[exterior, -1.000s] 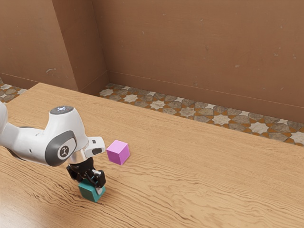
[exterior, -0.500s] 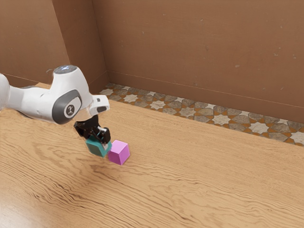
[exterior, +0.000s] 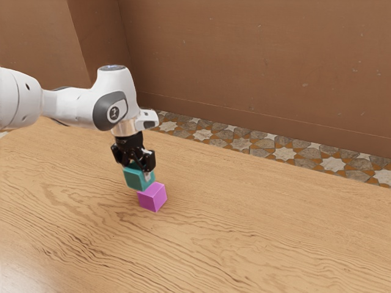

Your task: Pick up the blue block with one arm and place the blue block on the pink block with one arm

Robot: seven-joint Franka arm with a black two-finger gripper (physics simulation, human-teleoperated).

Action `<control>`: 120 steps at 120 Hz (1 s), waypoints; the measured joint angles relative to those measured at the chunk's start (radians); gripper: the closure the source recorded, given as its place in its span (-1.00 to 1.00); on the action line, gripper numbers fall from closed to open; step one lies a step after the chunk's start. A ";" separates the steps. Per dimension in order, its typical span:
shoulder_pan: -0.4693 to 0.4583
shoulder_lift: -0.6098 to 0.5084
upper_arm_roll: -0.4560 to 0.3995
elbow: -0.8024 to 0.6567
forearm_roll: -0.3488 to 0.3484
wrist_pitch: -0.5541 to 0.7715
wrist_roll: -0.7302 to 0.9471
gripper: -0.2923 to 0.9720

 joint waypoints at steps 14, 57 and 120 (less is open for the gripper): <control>-0.001 0.026 0.001 0.019 -0.022 -0.029 -0.006 -0.06; -0.001 0.042 0.003 0.028 0.024 -0.006 -0.013 -0.06; -0.020 0.054 0.002 0.021 -0.001 0.108 -0.022 -0.06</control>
